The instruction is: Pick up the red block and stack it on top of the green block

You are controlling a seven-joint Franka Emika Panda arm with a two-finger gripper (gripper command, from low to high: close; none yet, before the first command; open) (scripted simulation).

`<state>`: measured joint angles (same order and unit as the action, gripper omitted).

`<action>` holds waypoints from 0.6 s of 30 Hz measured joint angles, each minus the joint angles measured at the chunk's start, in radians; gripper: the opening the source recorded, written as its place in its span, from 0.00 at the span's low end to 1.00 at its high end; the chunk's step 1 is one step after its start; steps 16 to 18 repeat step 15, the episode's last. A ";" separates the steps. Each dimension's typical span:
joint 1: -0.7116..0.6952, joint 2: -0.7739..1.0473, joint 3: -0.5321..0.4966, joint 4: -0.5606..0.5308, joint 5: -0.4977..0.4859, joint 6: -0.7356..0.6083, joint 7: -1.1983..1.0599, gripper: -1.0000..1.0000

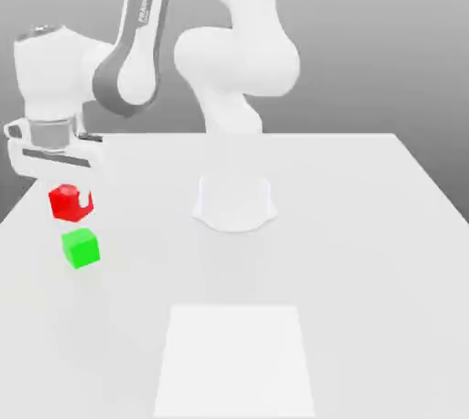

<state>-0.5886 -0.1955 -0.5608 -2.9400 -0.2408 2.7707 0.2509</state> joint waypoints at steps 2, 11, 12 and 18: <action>0.015 0.026 -0.009 0.000 0.024 0.025 -0.016 0.00; 0.090 0.153 -0.036 0.000 0.184 0.136 -0.126 0.00; 0.096 0.168 -0.033 -0.001 0.210 0.148 -0.145 0.00; 0.106 0.210 -0.016 0.000 0.294 0.180 -0.204 1.00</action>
